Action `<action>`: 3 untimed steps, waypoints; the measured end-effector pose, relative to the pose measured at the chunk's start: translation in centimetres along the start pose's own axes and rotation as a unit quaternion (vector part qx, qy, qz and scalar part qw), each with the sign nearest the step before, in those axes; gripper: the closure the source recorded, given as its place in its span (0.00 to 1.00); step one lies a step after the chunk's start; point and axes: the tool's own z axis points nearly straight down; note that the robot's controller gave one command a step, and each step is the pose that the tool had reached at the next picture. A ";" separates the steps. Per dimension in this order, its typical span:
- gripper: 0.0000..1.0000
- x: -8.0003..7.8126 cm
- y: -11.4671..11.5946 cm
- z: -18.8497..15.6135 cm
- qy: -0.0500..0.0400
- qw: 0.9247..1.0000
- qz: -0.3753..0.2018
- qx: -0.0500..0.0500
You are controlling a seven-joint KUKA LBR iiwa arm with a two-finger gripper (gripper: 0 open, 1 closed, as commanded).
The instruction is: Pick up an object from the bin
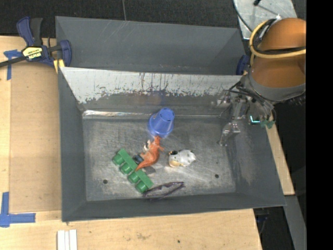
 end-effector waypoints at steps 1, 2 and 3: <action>0.00 -0.2 0.0 -0.4 -0.004 1.000 -0.001 0.000; 0.00 0.0 1.2 3.3 -0.008 1.000 -0.023 0.001; 0.00 -3.0 -1.3 9.1 -0.008 0.996 -0.084 0.000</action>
Offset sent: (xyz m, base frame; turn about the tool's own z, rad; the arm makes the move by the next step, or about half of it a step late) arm -0.0110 0.0469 -0.1358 -0.1639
